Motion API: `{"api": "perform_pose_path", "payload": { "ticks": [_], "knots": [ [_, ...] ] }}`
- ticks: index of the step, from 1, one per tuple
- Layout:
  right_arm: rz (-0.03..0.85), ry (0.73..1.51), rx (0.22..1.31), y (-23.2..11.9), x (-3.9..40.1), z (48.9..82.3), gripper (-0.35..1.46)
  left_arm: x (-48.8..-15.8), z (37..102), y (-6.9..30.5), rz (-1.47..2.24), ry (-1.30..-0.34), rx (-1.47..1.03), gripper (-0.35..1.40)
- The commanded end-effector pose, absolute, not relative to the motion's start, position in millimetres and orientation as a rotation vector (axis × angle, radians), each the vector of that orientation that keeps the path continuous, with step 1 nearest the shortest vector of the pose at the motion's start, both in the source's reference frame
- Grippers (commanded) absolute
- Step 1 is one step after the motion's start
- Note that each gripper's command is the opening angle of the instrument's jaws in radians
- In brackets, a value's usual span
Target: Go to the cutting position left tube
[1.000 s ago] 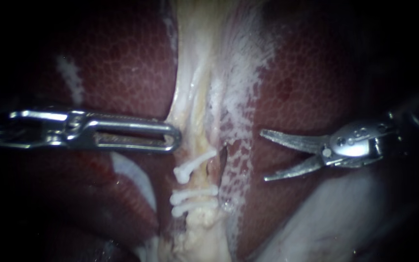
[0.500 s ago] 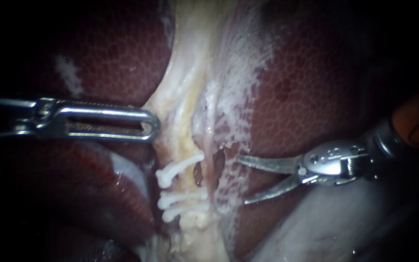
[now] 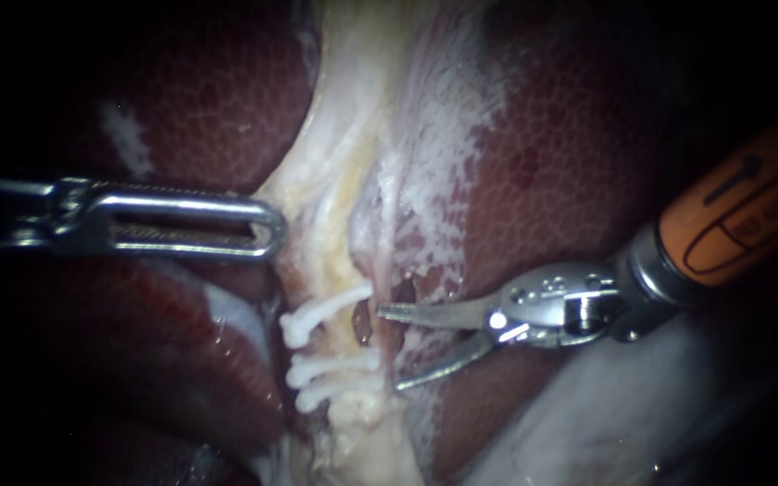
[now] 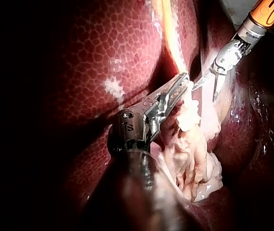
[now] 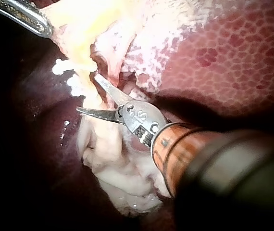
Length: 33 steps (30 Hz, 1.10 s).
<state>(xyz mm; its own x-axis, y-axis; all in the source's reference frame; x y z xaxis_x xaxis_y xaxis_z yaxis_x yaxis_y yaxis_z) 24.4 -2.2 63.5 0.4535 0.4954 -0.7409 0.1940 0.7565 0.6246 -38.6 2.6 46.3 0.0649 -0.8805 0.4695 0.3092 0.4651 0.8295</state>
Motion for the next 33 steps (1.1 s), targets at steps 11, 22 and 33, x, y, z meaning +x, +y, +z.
{"api": "perform_pose_path", "payload": {
  "ticks": [11, 22, 33],
  "knots": [
    [0.207, 1.100, 0.734, -1.8, 25.7, 64.3, 0.52, -38.4, 46.0, 2.6, -0.990, -1.179, 0.613, -0.35],
    [0.206, 1.098, 0.758, -2.1, 27.3, 64.6, 0.33, -38.4, 46.0, 2.6, -0.990, -1.179, 0.613, -0.35],
    [0.202, 1.100, 0.760, -1.9, 28.6, 64.8, 0.33, -38.4, 46.0, 2.6, -0.991, -1.179, 0.613, -0.35]
  ]
}}
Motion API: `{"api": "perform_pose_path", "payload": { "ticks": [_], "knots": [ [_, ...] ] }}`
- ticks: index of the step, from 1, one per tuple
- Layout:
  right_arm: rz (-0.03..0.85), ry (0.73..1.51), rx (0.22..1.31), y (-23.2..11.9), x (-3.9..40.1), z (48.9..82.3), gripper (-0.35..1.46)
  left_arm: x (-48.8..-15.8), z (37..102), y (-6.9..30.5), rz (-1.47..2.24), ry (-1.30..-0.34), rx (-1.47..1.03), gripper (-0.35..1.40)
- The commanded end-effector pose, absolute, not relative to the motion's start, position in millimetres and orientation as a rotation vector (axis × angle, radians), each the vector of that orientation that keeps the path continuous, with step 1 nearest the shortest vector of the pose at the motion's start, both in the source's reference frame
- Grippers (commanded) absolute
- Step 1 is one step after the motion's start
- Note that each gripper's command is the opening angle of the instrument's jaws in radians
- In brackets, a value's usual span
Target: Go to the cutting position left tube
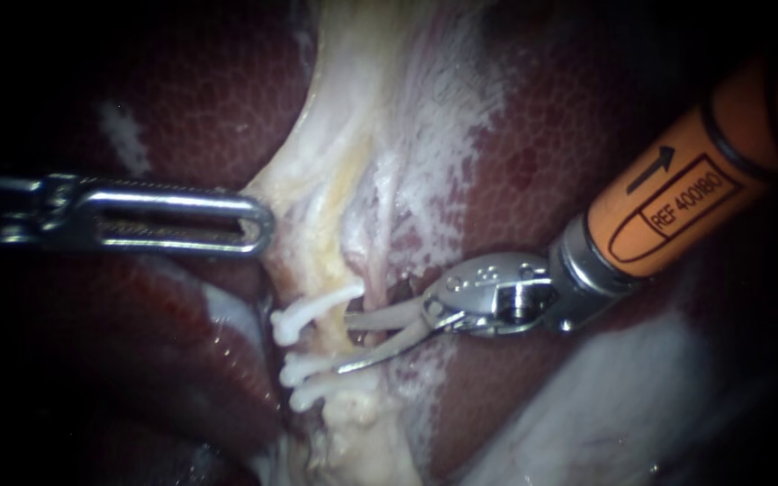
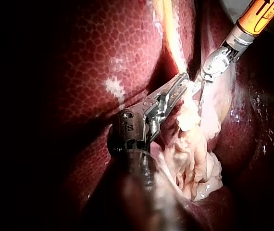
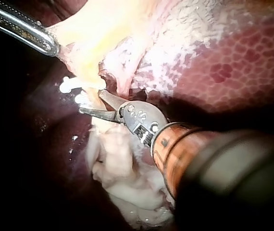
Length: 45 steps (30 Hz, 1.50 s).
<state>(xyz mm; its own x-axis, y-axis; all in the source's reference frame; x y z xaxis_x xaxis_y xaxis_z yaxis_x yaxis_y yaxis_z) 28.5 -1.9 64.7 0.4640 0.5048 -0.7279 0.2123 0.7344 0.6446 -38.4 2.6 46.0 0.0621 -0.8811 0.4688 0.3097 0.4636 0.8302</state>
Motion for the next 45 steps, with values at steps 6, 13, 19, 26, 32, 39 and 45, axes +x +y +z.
{"api": "perform_pose_path", "payload": {
  "ticks": [6, 13, 19, 26, 32, 39, 45],
  "knots": [
    [0.199, 1.102, 0.762, -1.9, 29.7, 64.7, 0.33, -38.5, 46.0, 2.6, -0.991, -1.179, 0.612, -0.35],
    [0.198, 1.103, 0.765, -1.9, 30.8, 64.7, 0.33, -38.6, 46.0, 2.7, -0.991, -1.179, 0.612, -0.35],
    [0.195, 1.104, 0.766, -1.9, 31.3, 64.5, 0.30, -38.6, 46.0, 2.7, -0.991, -1.179, 0.612, -0.35],
    [0.194, 1.105, 0.767, -1.9, 31.4, 64.5, 0.28, -38.6, 46.0, 2.7, -0.991, -1.179, 0.612, -0.35],
    [0.190, 1.105, 0.769, -2.1, 31.3, 64.3, 0.26, -38.6, 46.1, 2.7, -0.991, -1.179, 0.612, -0.35],
    [0.183, 1.107, 0.773, -2.3, 31.0, 64.0, 0.26, -38.3, 46.6, 2.9, -0.990, -1.179, 0.613, -0.35],
    [0.178, 1.108, 0.776, -2.5, 30.6, 63.7, 0.26, -38.0, 47.2, 3.1, -0.991, -1.179, 0.611, -0.35]
  ]
}}
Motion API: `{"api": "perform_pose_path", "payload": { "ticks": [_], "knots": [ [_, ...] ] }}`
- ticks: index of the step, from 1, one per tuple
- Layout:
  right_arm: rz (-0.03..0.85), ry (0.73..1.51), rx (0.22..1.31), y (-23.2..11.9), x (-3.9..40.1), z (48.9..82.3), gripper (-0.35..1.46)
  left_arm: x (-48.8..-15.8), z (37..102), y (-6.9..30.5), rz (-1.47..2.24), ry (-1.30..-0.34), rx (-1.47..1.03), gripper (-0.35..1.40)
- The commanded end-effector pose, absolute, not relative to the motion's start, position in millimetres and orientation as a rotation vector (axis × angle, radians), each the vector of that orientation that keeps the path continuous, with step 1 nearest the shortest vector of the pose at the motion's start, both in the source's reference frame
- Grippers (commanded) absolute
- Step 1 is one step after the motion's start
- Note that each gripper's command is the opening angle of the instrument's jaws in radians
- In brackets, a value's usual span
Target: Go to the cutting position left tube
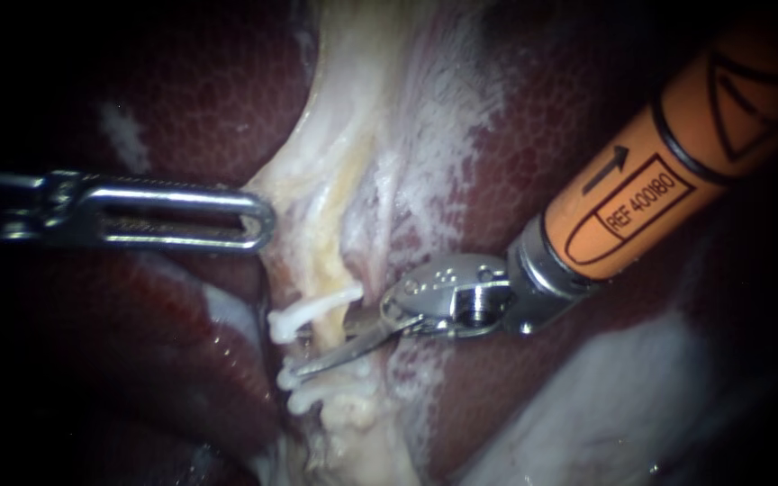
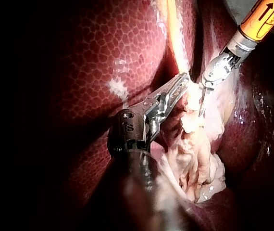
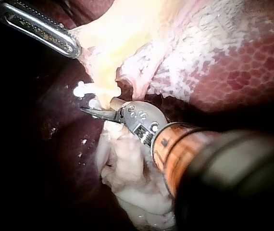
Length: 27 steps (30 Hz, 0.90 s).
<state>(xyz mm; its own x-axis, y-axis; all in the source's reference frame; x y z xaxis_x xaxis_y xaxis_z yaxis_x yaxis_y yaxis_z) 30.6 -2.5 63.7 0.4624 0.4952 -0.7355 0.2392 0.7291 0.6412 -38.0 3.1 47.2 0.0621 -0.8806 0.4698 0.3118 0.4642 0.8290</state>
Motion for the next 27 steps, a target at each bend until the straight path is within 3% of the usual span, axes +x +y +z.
{"api": "perform_pose_path", "payload": {
  "ticks": [1, 27],
  "knots": [
    [0.178, 1.108, 0.776, -2.5, 30.6, 63.6, 0.26, -38.0, 47.2, 3.1, -0.991, -1.179, 0.611, -0.35],
    [0.172, 1.110, 0.780, -2.5, 30.8, 63.5, 0.23, -38.2, 47.1, 3.1, -0.992, -1.178, 0.609, -0.35]
  ]
}}
